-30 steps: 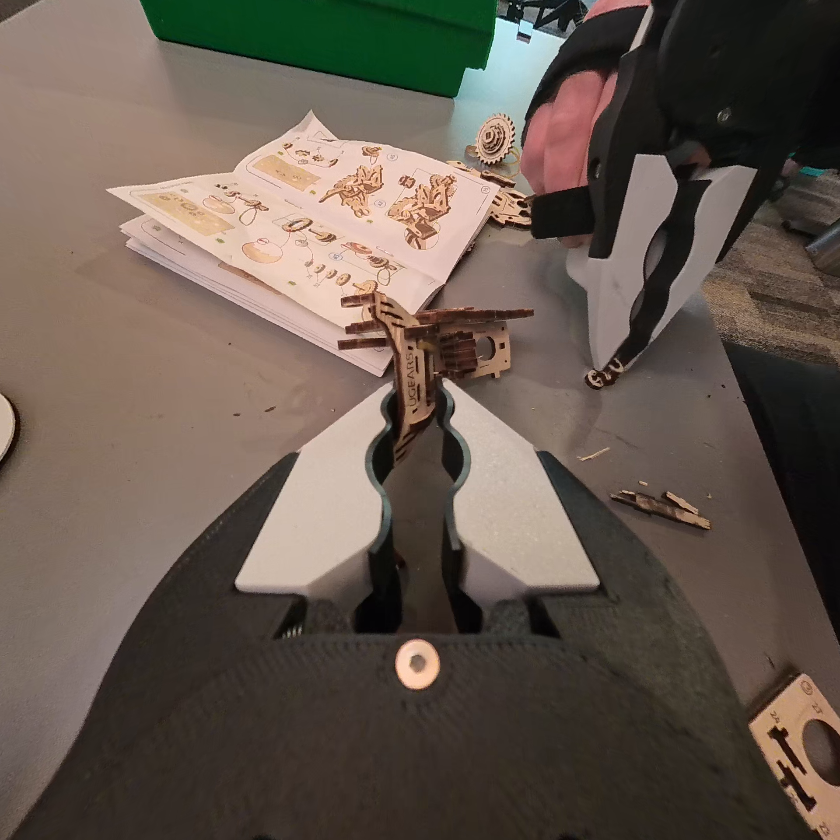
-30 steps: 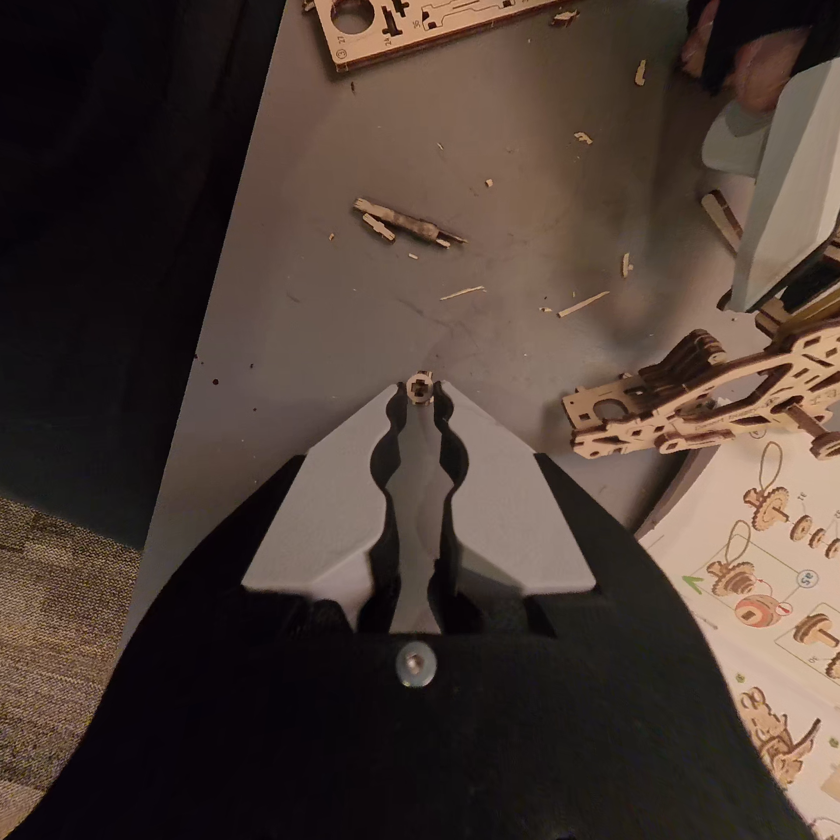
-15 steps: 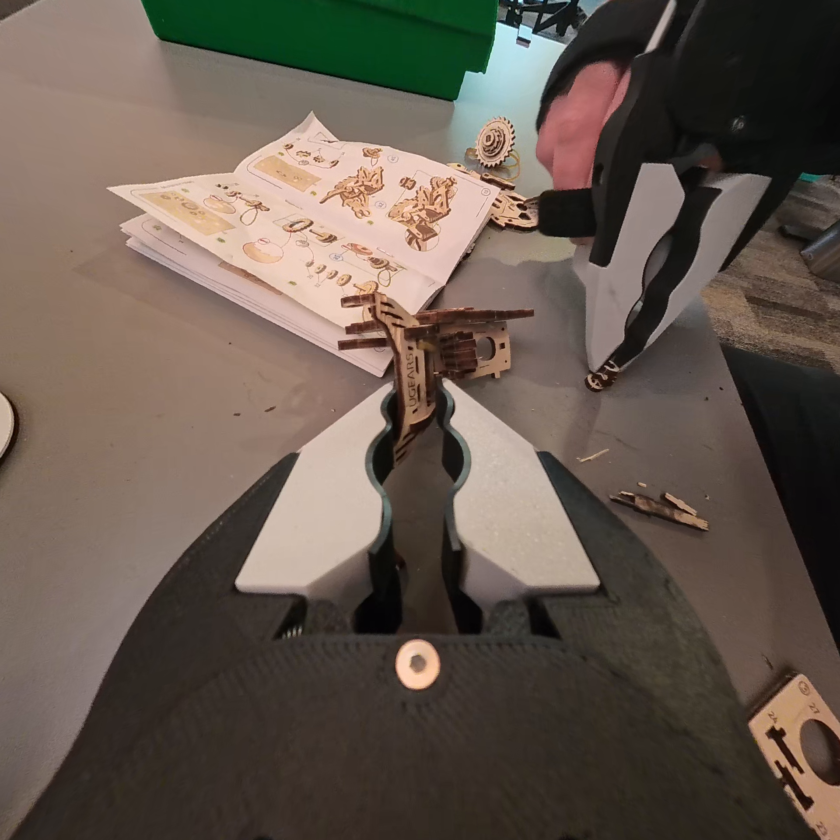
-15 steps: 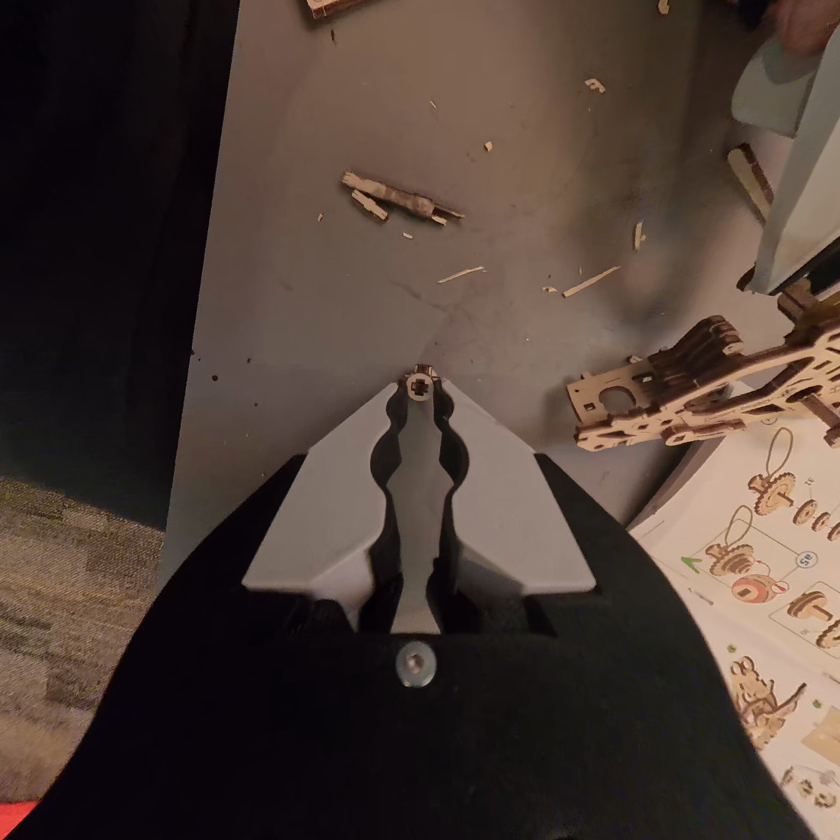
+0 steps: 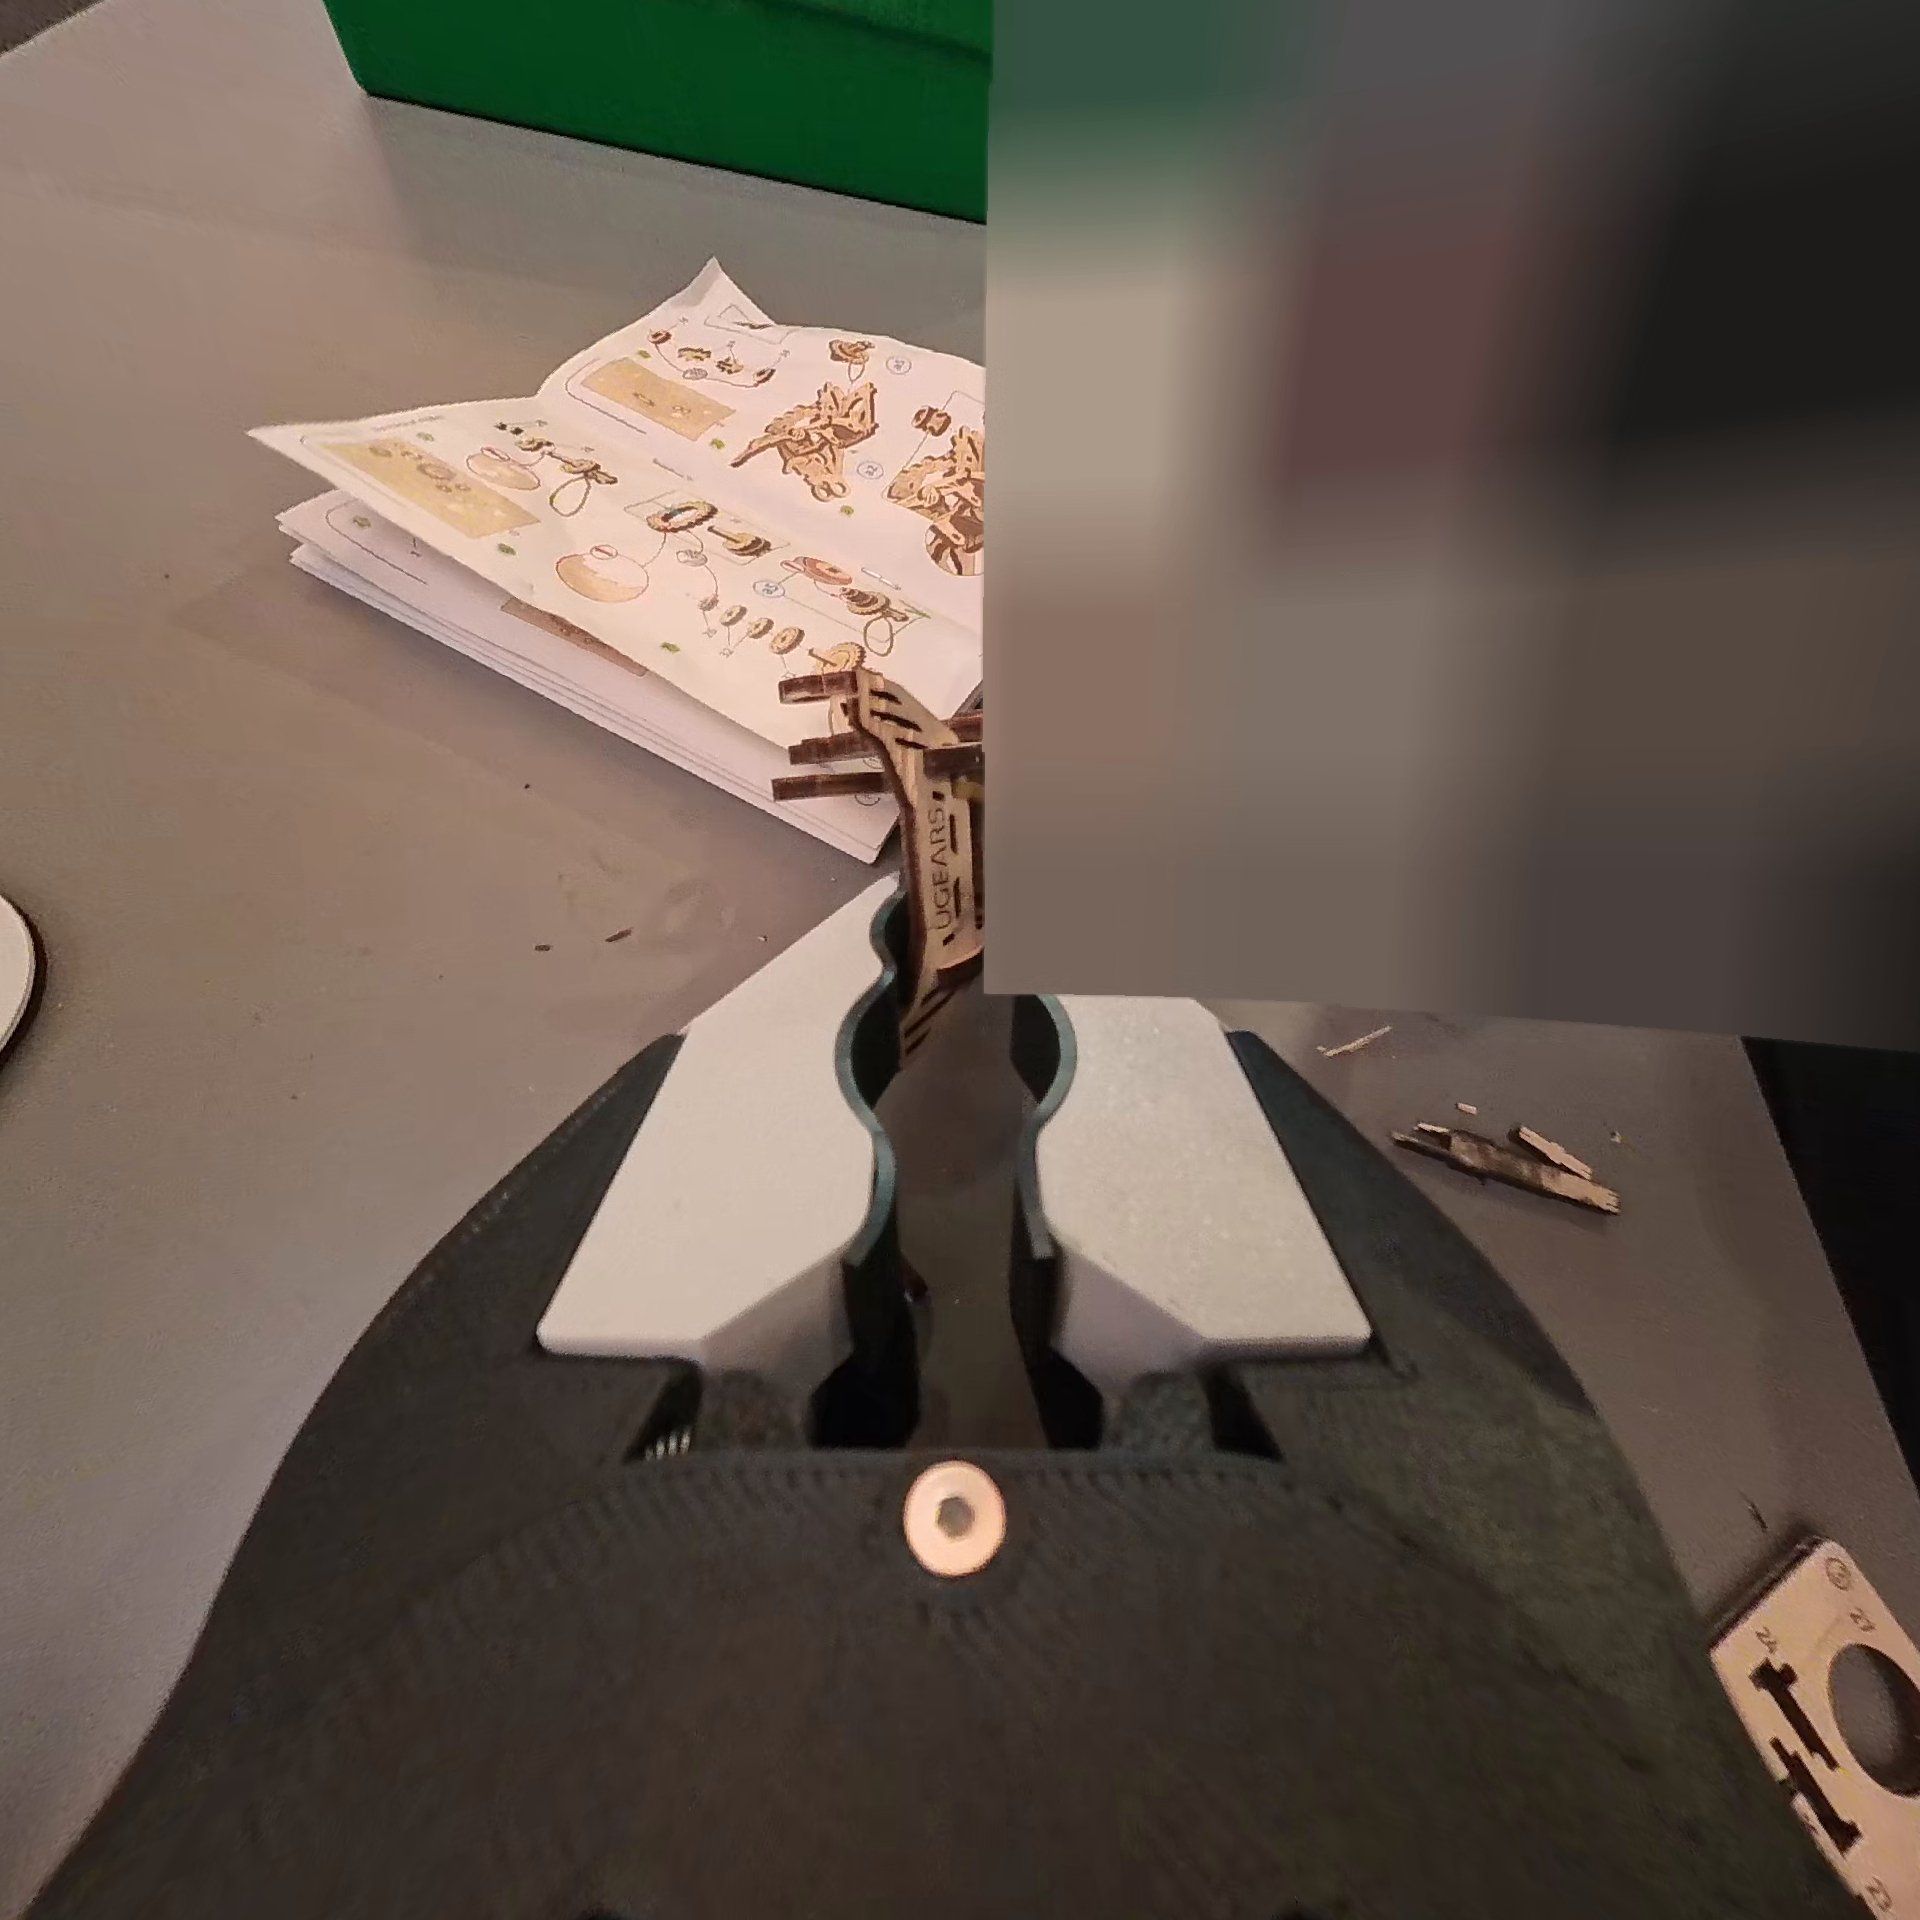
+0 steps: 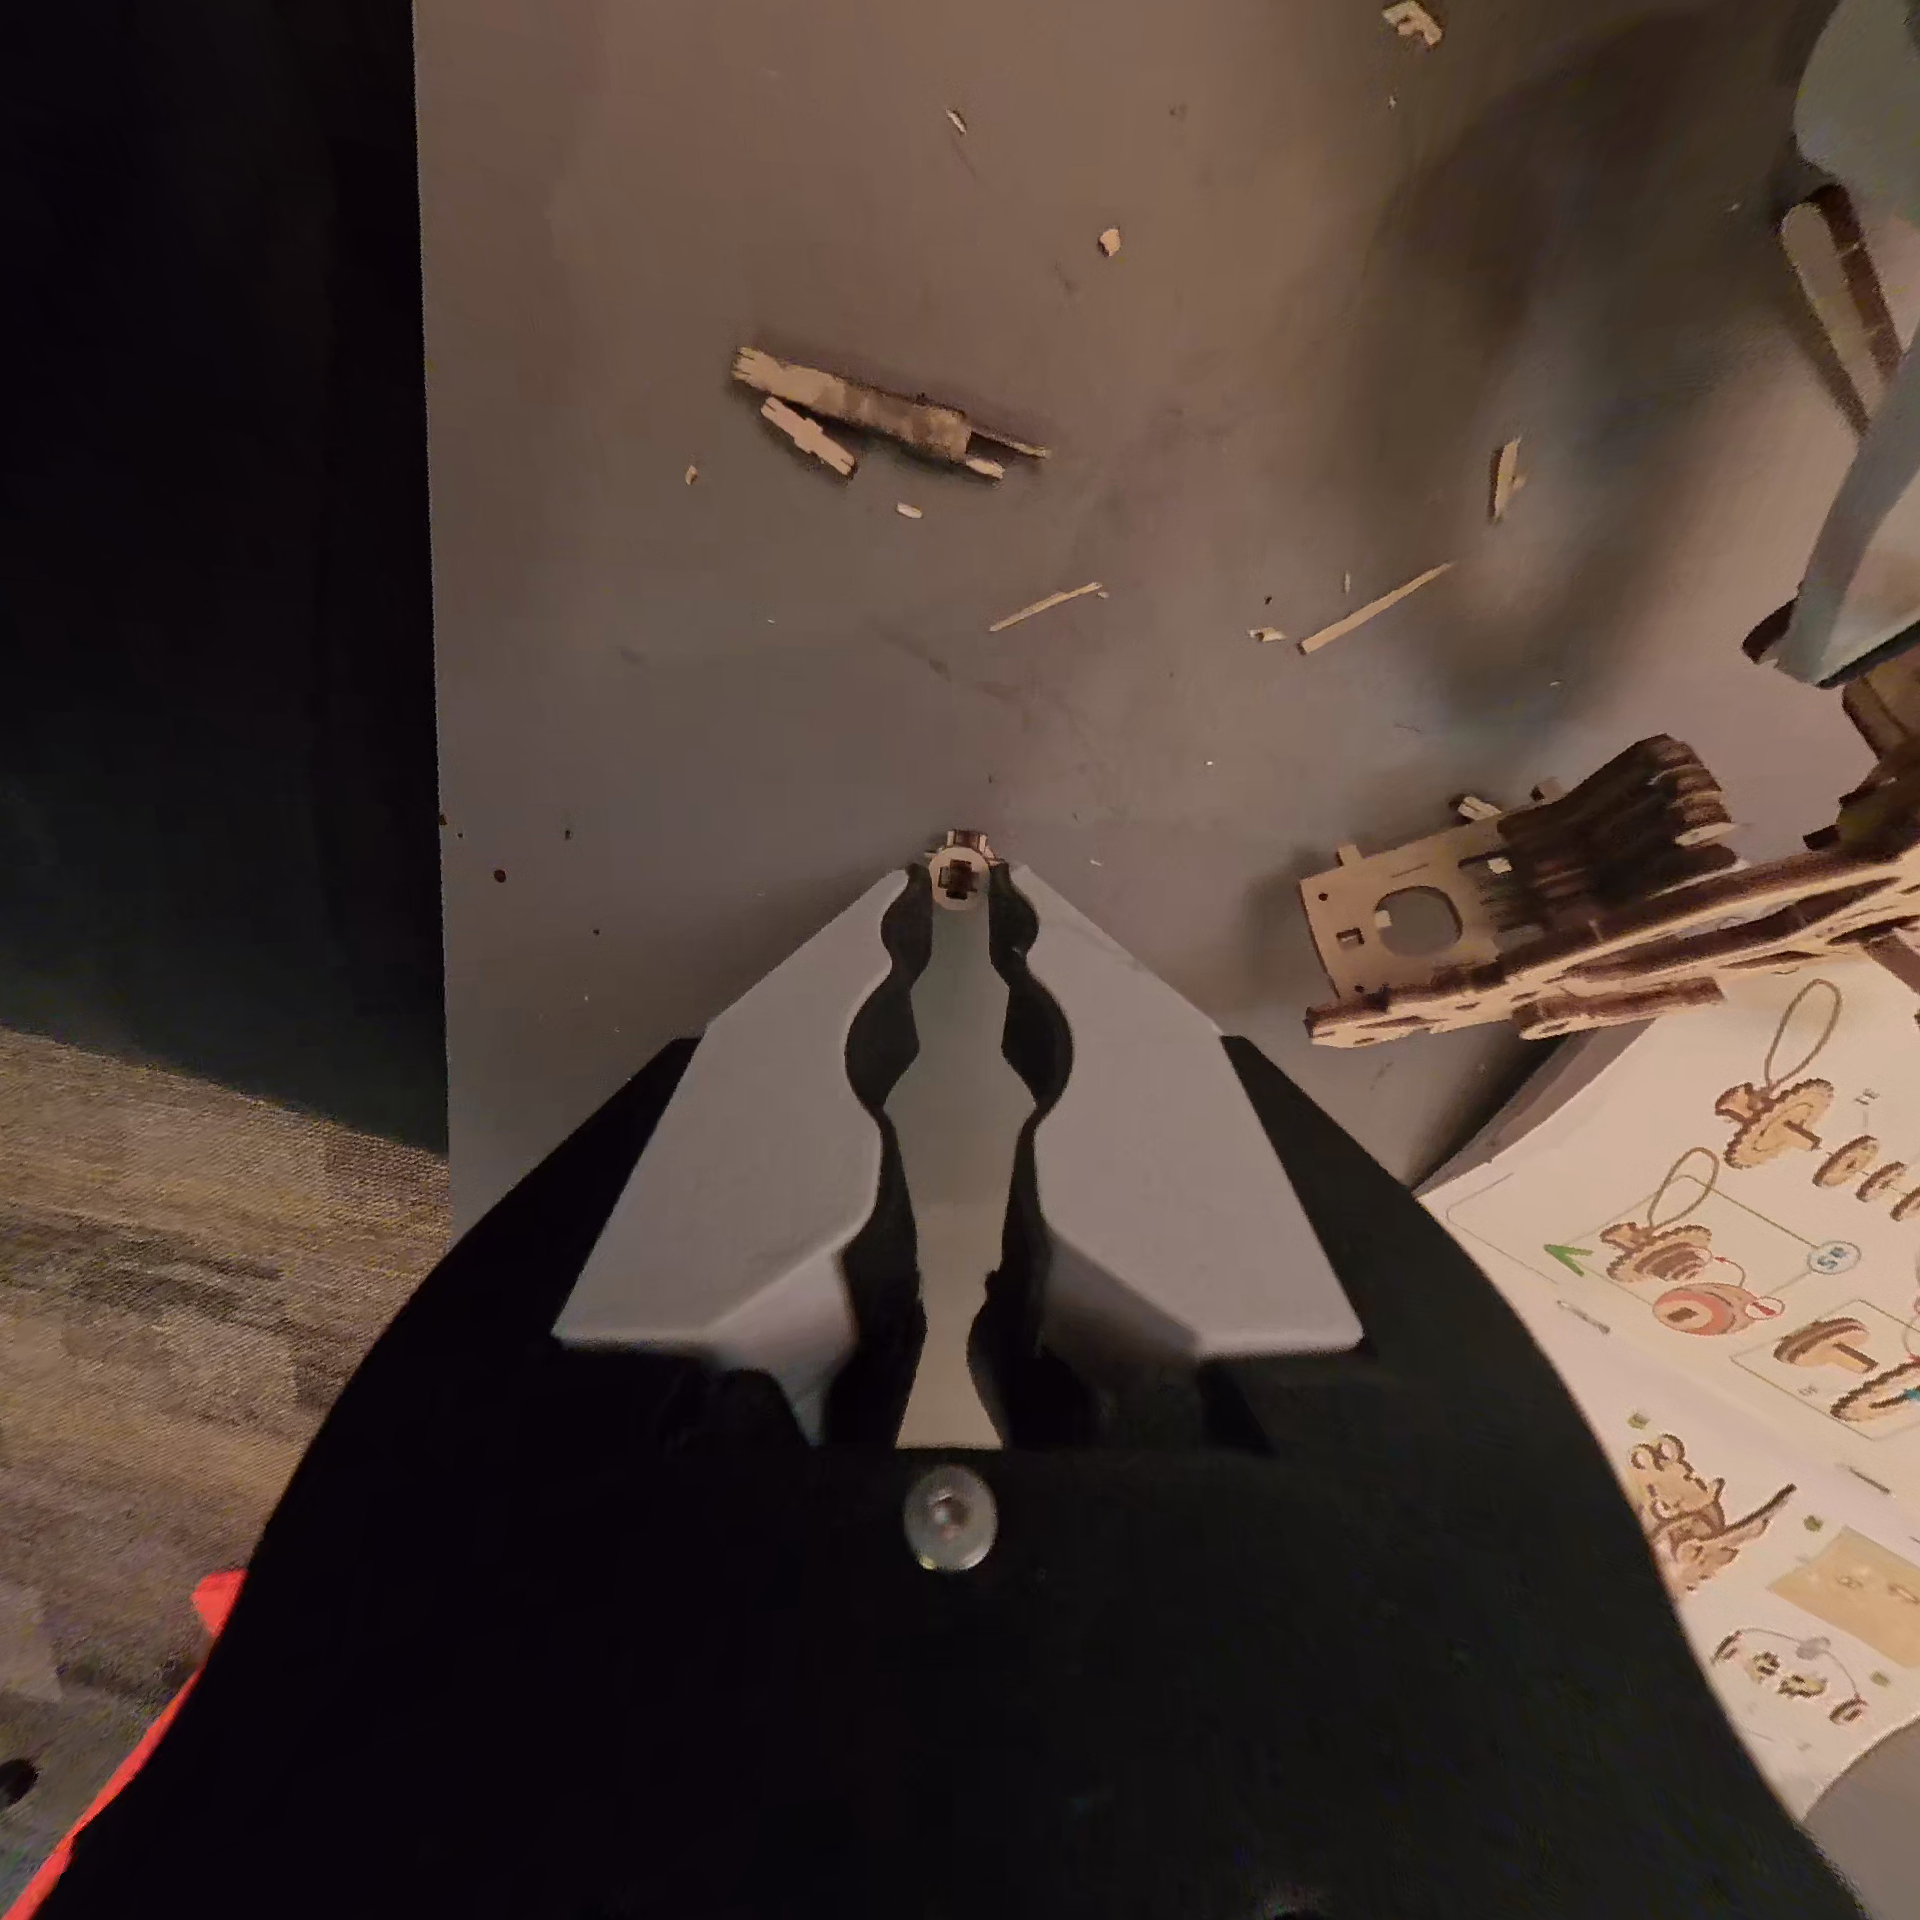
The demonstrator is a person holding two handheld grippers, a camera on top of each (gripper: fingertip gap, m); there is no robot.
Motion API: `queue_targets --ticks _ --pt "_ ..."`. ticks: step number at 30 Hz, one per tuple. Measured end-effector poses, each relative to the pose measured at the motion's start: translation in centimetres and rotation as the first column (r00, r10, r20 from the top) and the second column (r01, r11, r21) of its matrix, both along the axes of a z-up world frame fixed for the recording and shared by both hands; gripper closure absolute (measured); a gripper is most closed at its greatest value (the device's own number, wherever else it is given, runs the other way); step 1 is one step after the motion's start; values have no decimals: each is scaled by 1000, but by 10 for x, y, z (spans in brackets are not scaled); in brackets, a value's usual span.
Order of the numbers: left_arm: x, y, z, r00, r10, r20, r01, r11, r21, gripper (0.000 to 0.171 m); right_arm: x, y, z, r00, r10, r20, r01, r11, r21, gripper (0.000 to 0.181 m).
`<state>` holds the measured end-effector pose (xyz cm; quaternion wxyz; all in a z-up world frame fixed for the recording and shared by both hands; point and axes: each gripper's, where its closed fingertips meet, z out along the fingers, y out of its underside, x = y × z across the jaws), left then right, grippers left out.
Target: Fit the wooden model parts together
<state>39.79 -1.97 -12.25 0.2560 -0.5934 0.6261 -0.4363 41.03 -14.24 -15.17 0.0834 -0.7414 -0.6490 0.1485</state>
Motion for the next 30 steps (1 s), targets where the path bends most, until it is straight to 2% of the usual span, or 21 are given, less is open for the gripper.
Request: queue_targets --ticks 4,15,20,22,30 --pt "0 0 0 1000 0 1 0 1000 5 159 0 0 0 1000 -6 4 6 1000 -16 172" --pt "0 0 0 1000 -1 -1 1 1000 11 159 -1 0 0 992 -64 -110 67 997 23 172" --pt "0 -1 -1 1000 -3 -5 3 1000 14 159 -3 0 1 977 -154 -149 161 986 33 172" --pt "0 -1 -1 1000 -3 -4 3 1000 15 159 -2 -1 0 968 -194 -159 202 979 38 163" --pt "1 -1 -2 1000 -5 -12 5 1000 19 159 7 -3 2 941 -282 -188 302 949 92 154"
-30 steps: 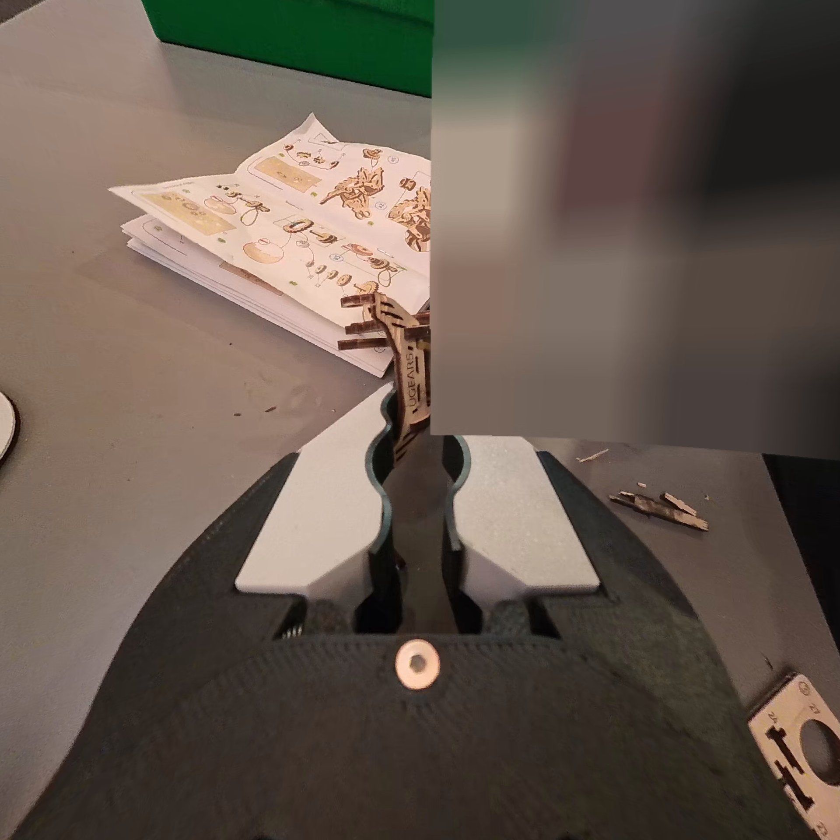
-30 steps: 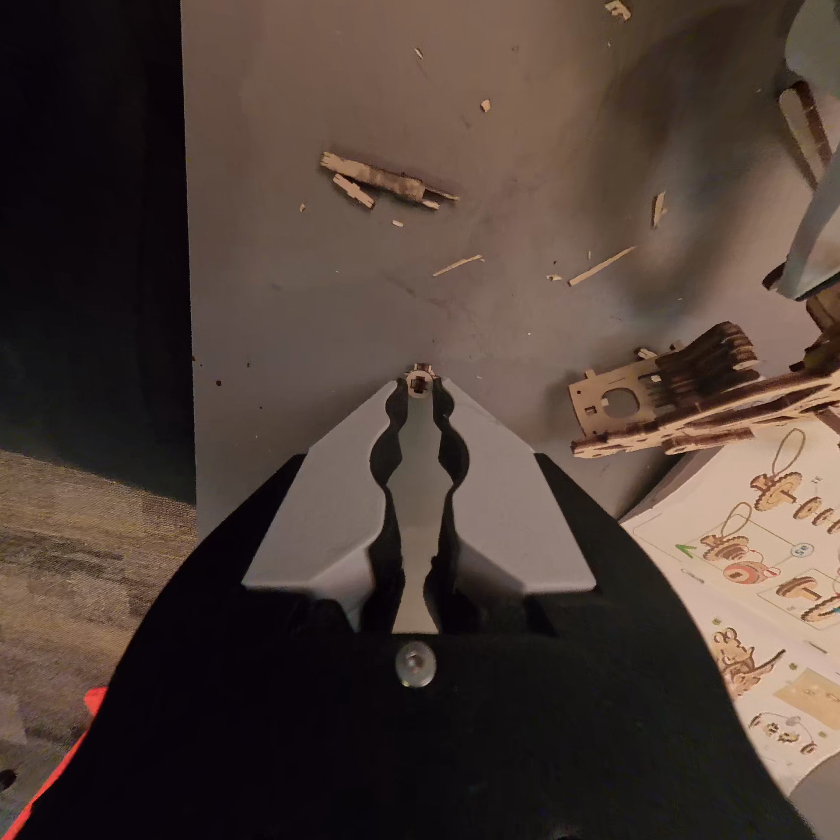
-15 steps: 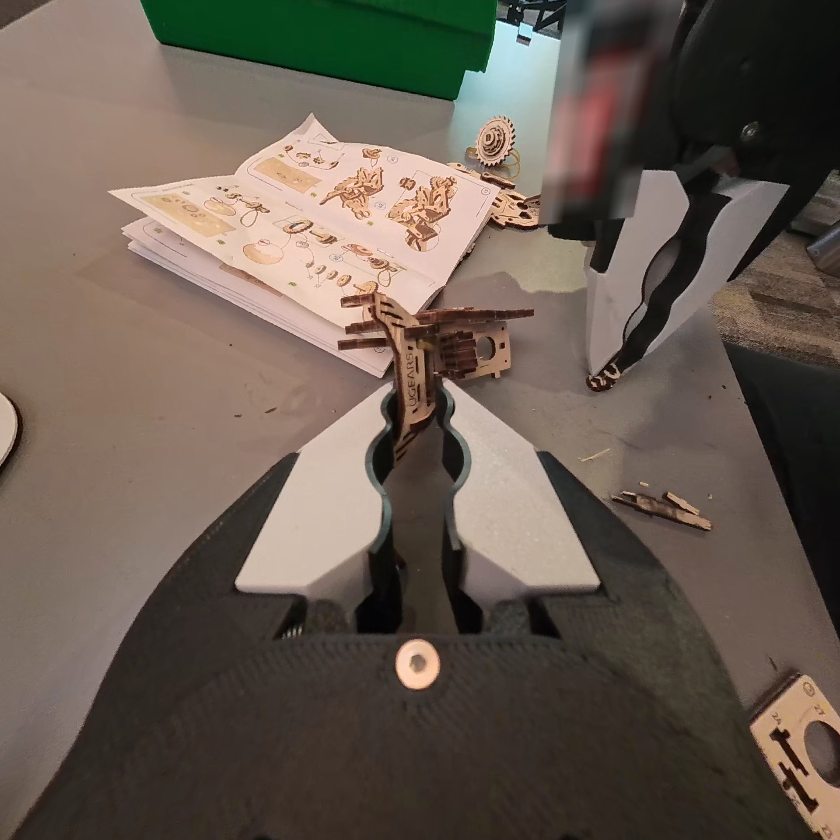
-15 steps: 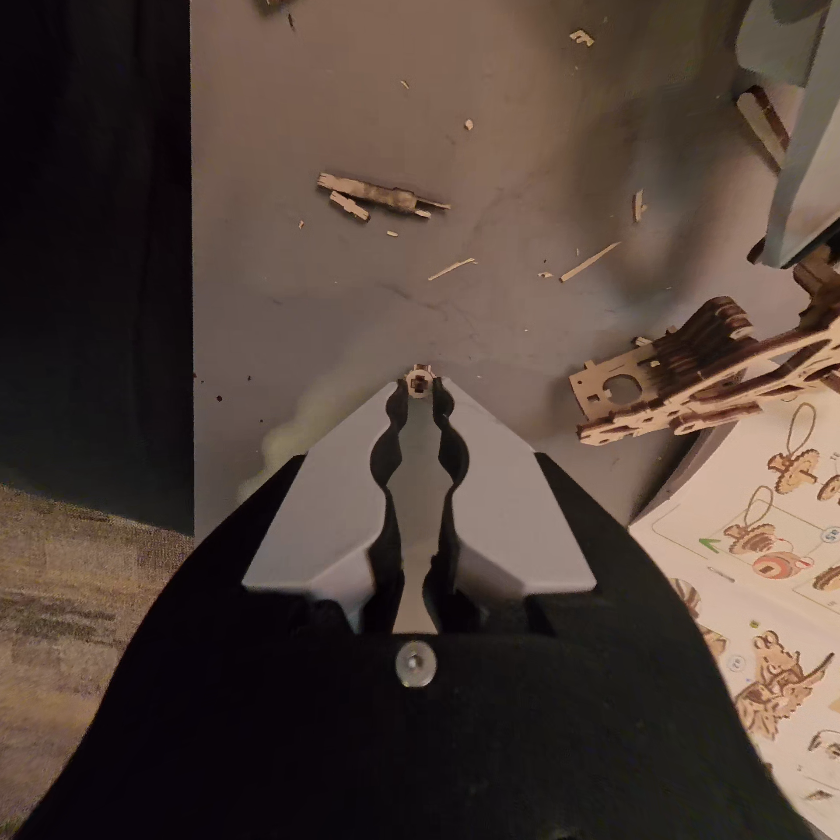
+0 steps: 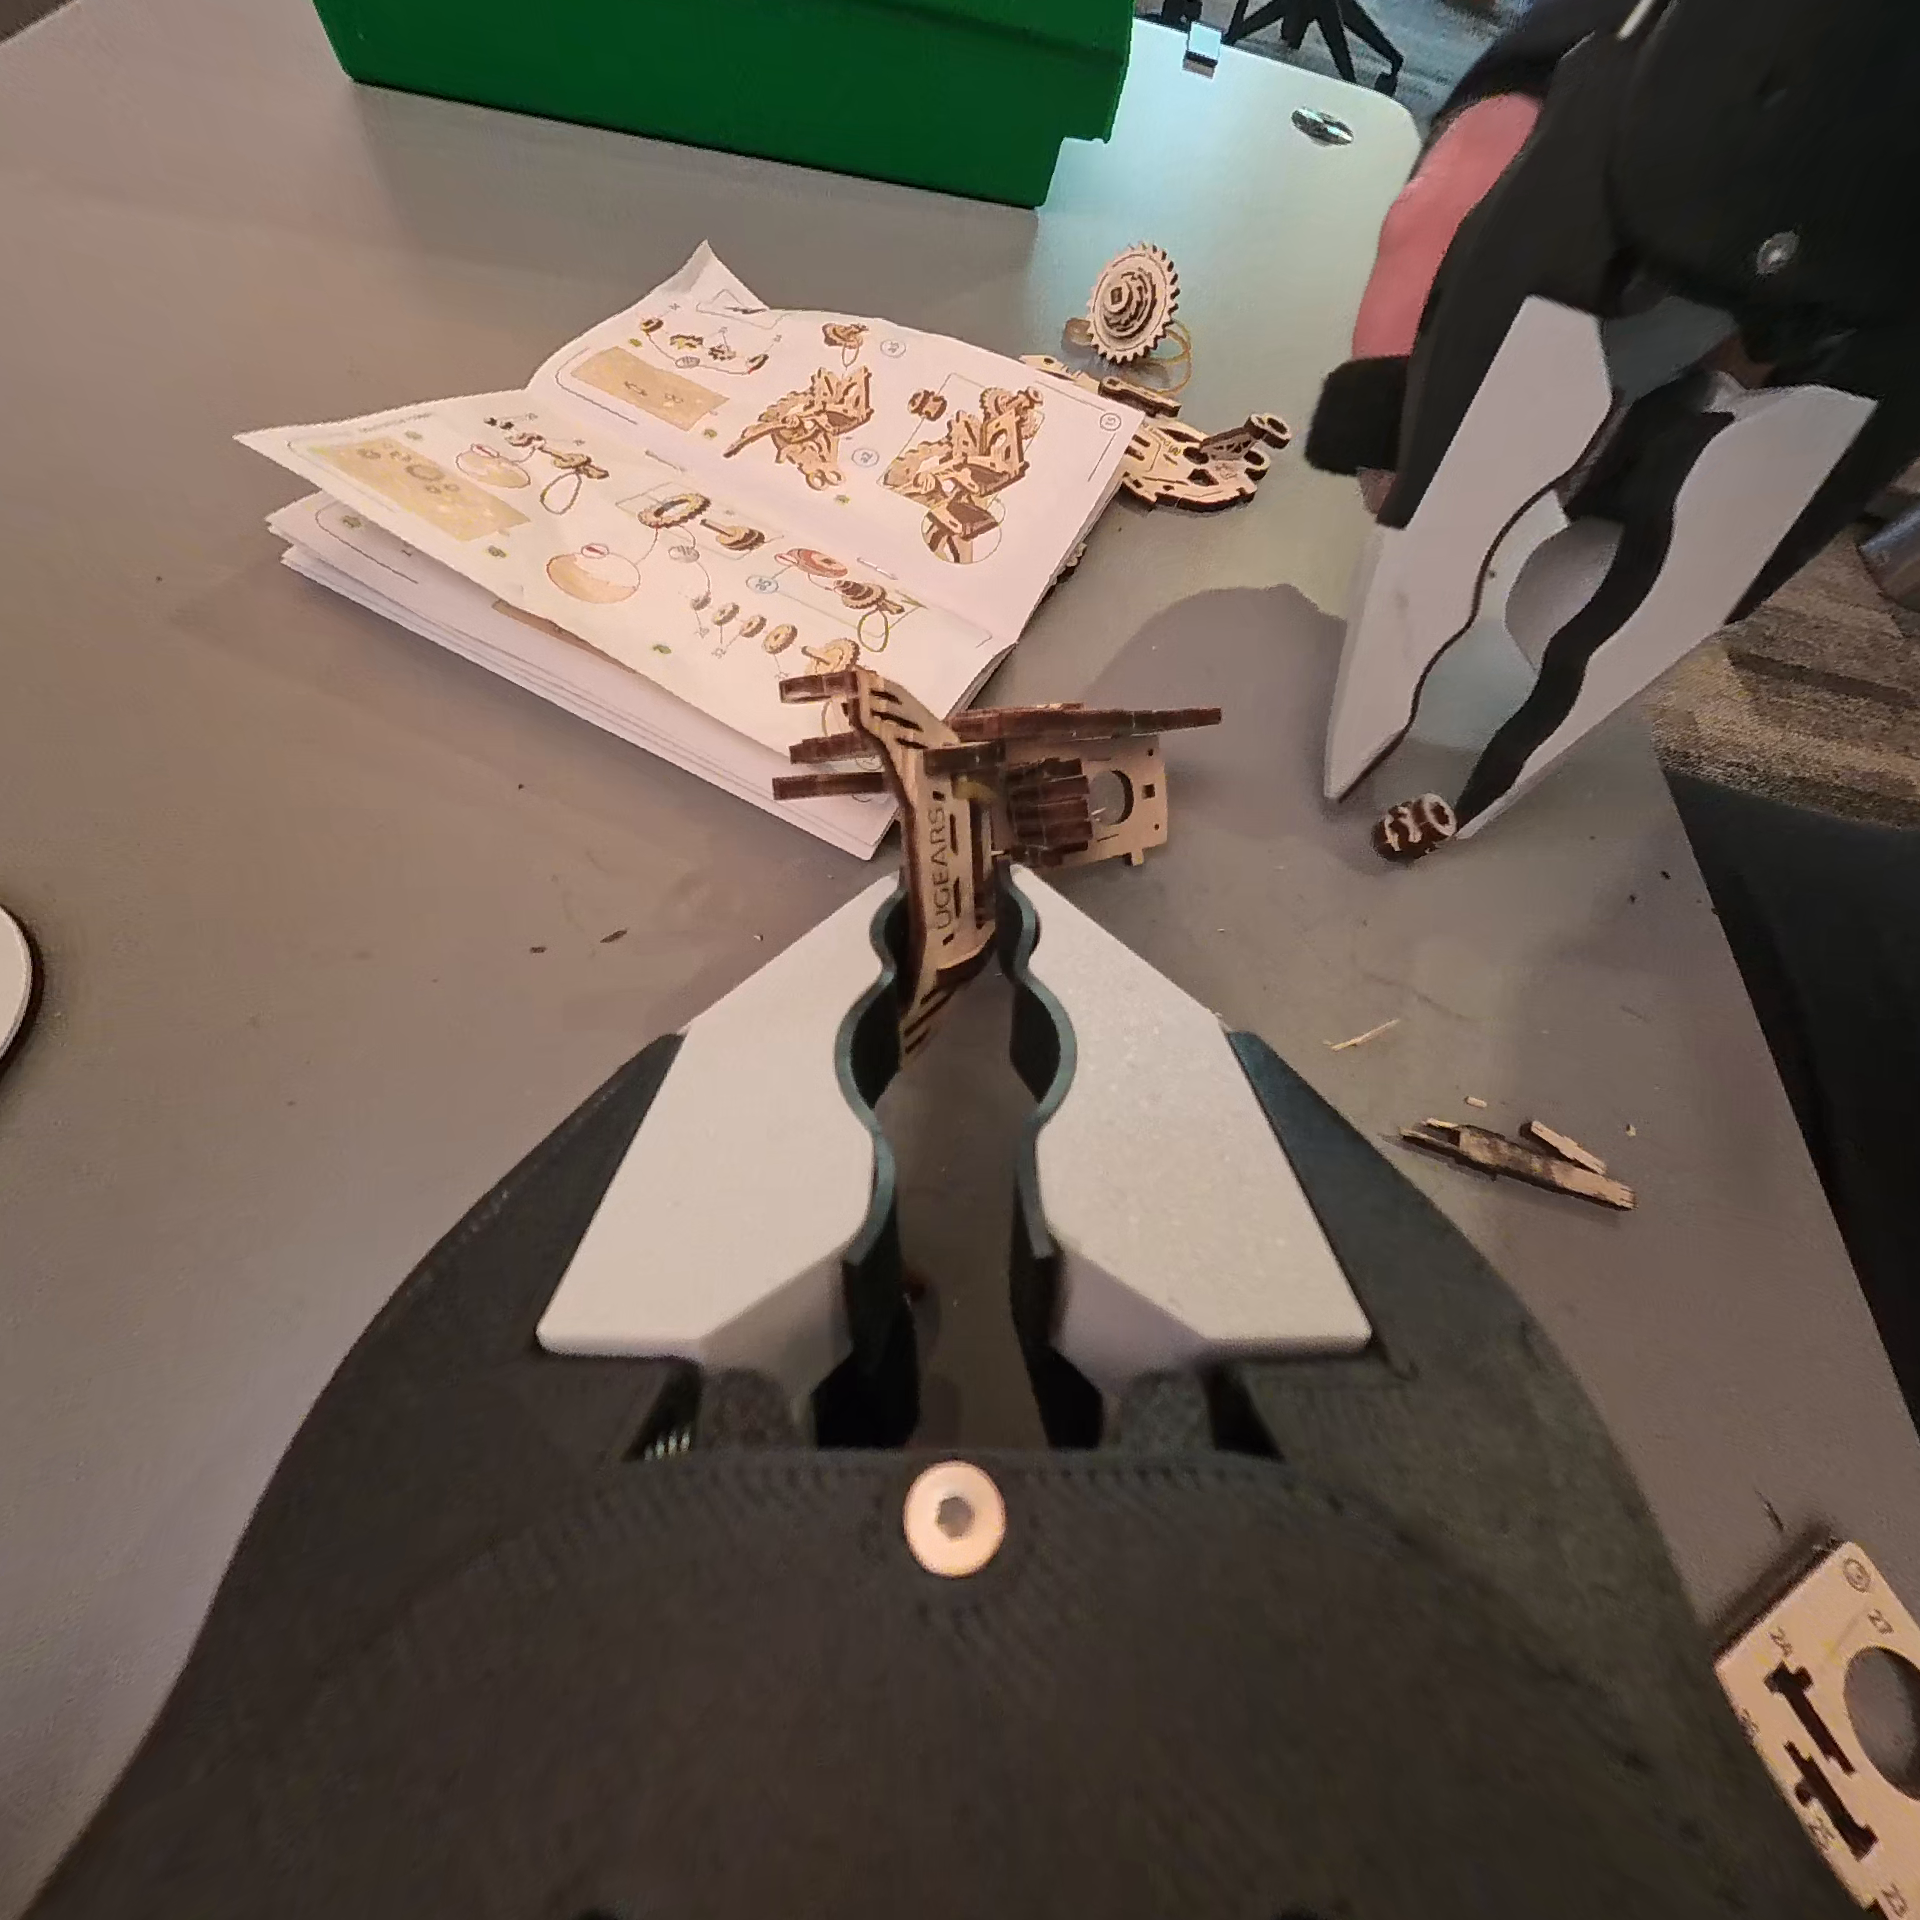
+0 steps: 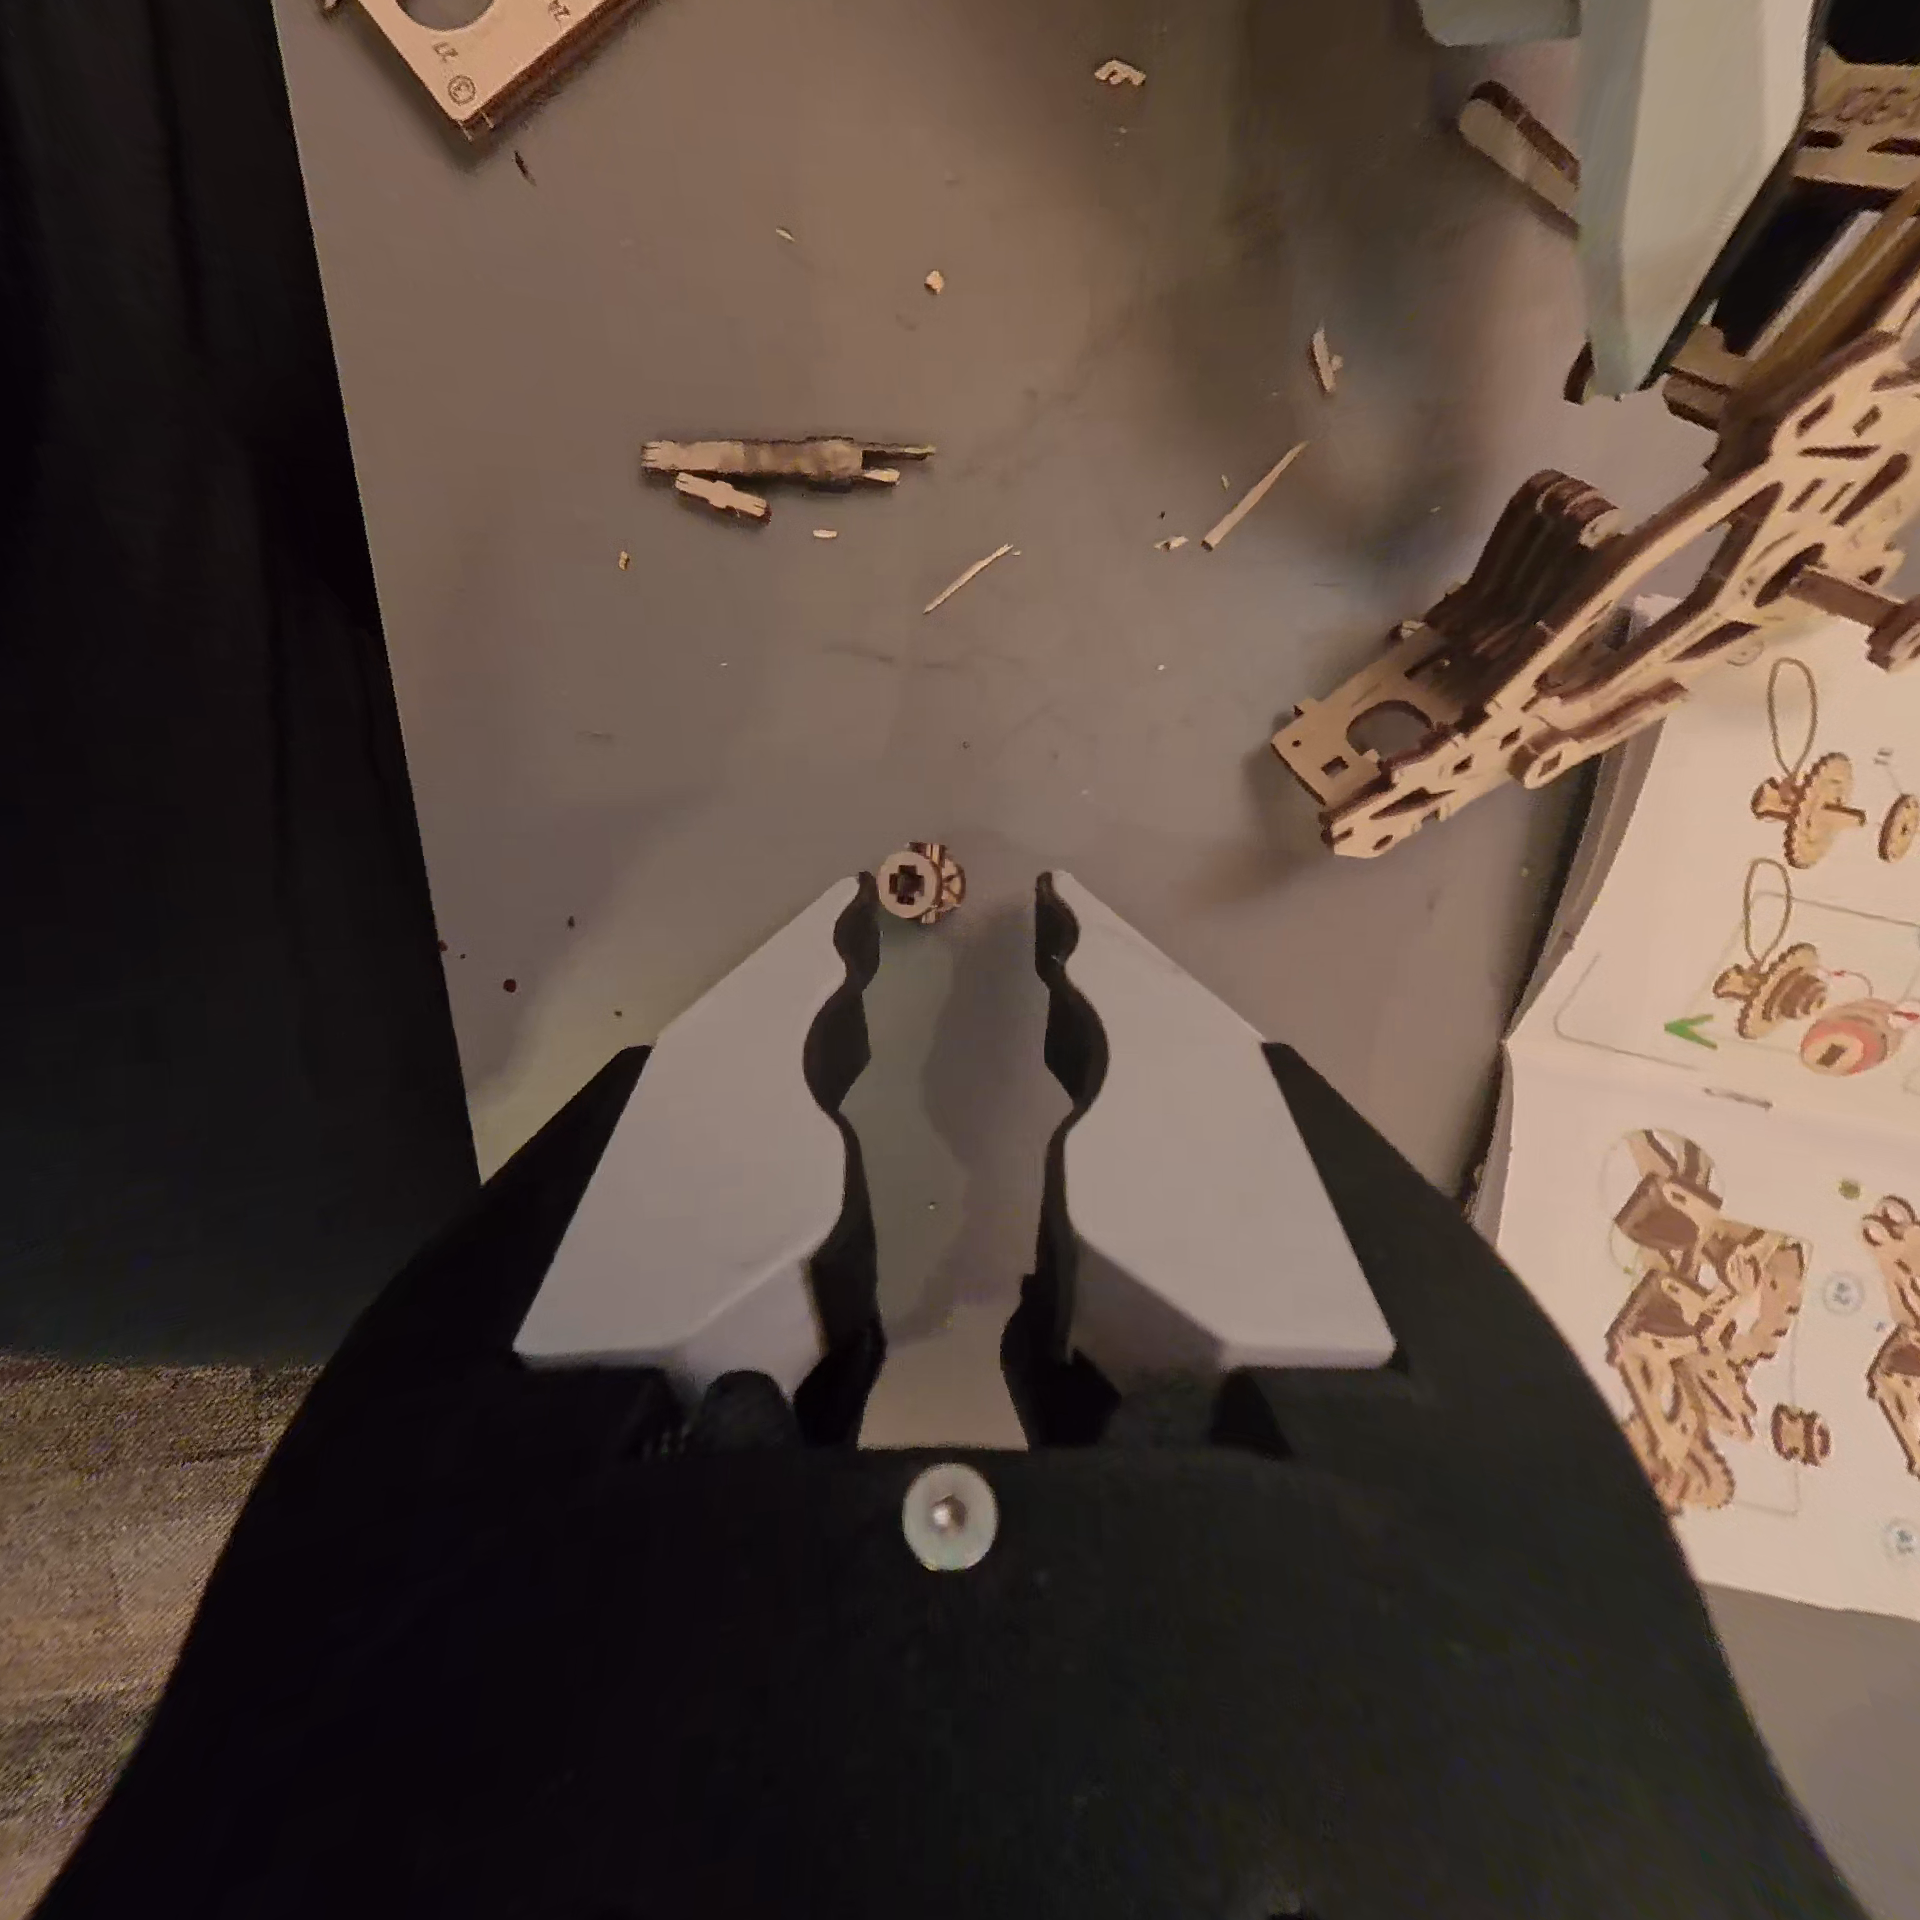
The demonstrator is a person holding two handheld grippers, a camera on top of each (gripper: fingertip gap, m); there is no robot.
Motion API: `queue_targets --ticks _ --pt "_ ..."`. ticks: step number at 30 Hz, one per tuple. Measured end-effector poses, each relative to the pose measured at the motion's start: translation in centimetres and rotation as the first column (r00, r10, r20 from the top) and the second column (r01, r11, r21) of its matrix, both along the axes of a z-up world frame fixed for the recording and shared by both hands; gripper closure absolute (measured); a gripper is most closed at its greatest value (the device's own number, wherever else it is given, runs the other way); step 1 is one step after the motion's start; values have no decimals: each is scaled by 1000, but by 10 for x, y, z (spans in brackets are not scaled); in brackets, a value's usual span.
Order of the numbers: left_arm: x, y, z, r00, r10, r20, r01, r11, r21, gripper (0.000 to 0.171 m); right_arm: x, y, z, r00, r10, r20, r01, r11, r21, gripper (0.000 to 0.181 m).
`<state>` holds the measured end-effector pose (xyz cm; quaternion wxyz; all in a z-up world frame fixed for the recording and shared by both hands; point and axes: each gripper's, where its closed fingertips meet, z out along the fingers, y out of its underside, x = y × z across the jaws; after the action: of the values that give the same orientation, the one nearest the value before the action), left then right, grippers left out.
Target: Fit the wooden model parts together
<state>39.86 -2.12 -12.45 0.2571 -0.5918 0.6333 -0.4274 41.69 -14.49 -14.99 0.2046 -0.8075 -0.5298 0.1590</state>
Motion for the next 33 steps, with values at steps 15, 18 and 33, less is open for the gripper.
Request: queue_targets --ticks 15,18,33 --pt "0 -1 -1 1000 -4 -6 4 1000 8 159 -5 -18 -7 997 -71 16 71 997 5 143" --pt "0 -1 -1 1000 -5 -7 5 1000 10 159 -7 -21 -3 997 -80 -7 80 997 17 147" --pt "1 -2 -2 1000 -6 -10 6 1000 20 159 -4 -28 2 983 -175 -55 181 976 124 169"
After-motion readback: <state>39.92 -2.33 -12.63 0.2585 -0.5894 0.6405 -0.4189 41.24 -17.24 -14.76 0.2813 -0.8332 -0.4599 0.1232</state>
